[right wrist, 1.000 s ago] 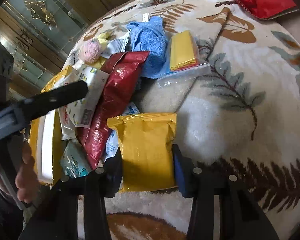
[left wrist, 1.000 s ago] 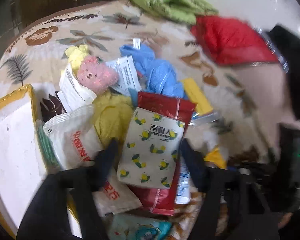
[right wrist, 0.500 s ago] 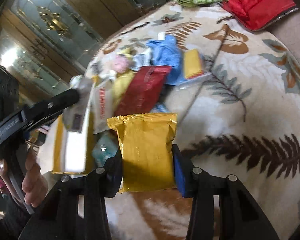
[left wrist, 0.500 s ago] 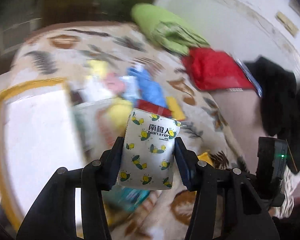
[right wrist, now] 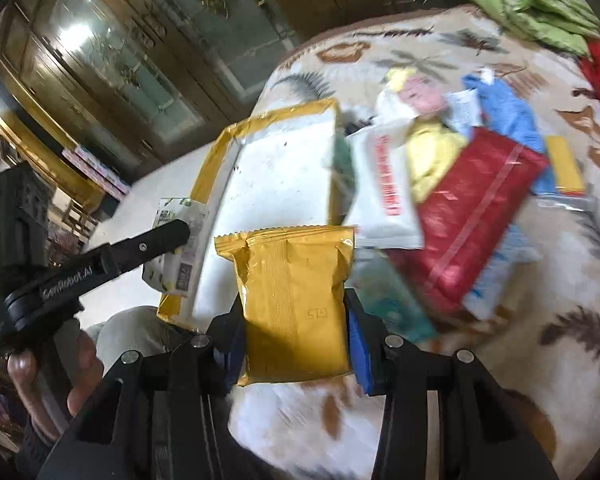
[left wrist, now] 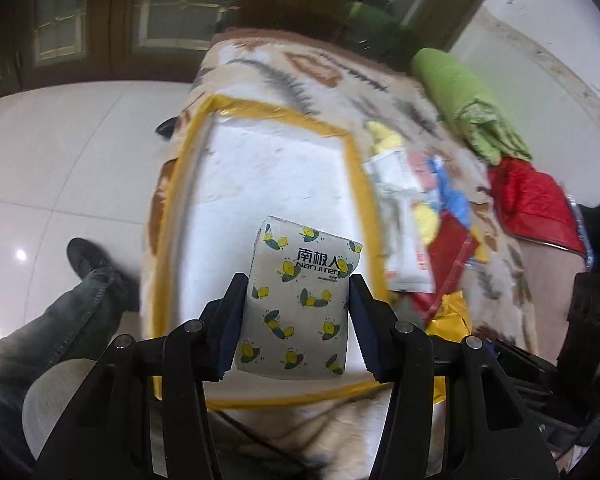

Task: Organize soft objects
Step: 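Carry both items into the yellow-bordered tray and open both tools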

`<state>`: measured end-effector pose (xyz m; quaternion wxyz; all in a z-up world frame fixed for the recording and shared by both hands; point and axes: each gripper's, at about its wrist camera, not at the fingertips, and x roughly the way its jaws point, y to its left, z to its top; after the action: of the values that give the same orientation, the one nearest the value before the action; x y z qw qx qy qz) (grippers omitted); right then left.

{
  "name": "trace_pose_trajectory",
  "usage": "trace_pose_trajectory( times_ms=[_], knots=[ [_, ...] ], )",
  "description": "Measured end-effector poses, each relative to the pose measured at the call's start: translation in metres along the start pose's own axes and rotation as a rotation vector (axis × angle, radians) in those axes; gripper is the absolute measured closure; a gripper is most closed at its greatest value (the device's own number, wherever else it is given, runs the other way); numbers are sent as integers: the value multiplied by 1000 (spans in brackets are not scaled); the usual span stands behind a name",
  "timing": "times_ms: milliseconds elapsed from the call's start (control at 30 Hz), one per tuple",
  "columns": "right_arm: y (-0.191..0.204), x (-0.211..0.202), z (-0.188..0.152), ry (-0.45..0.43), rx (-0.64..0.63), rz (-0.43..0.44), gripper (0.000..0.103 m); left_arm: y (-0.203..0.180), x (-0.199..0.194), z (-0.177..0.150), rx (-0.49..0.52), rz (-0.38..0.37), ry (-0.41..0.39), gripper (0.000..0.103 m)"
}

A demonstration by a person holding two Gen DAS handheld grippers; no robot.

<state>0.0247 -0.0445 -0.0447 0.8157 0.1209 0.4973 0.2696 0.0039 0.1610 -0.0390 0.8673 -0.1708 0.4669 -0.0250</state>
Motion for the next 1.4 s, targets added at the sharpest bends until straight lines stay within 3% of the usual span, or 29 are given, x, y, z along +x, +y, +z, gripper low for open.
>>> trace_pose_trajectory(
  times_ms=[67,267,433,533,633,767,833,933,1033,1200,1300,1400],
  knots=[
    [11,20,5,19,-24,-8,59,12,12,3,-44,-23,34,53],
    [21,55,6,61,-54,-78,59,20,34,9,-29,61,80,53],
    [26,64,-1,74,-90,-110,58,27,53,9,-60,58,158,53],
    [29,66,-4,68,-111,-127,56,35,60,10,-113,15,202,51],
    [28,68,-3,63,-100,-83,51,44,63,12,-168,-19,224,49],
    [23,53,-3,30,-80,-12,35,49,52,14,-196,-103,190,46],
    [19,40,-5,-3,-63,4,30,50,48,14,-205,-107,175,46],
    [8,16,-8,-47,-45,25,29,42,47,14,-153,-76,186,32],
    [-10,-8,-13,-88,-18,2,29,22,47,11,-62,-14,173,32],
    [-63,-45,-25,-140,115,-41,29,-4,18,7,47,-59,52,32],
    [-96,-55,-32,-126,211,-10,29,-30,9,-1,111,-127,37,32],
    [-119,-61,-35,-141,267,-27,29,-61,17,-7,139,-178,83,32]
  ],
)
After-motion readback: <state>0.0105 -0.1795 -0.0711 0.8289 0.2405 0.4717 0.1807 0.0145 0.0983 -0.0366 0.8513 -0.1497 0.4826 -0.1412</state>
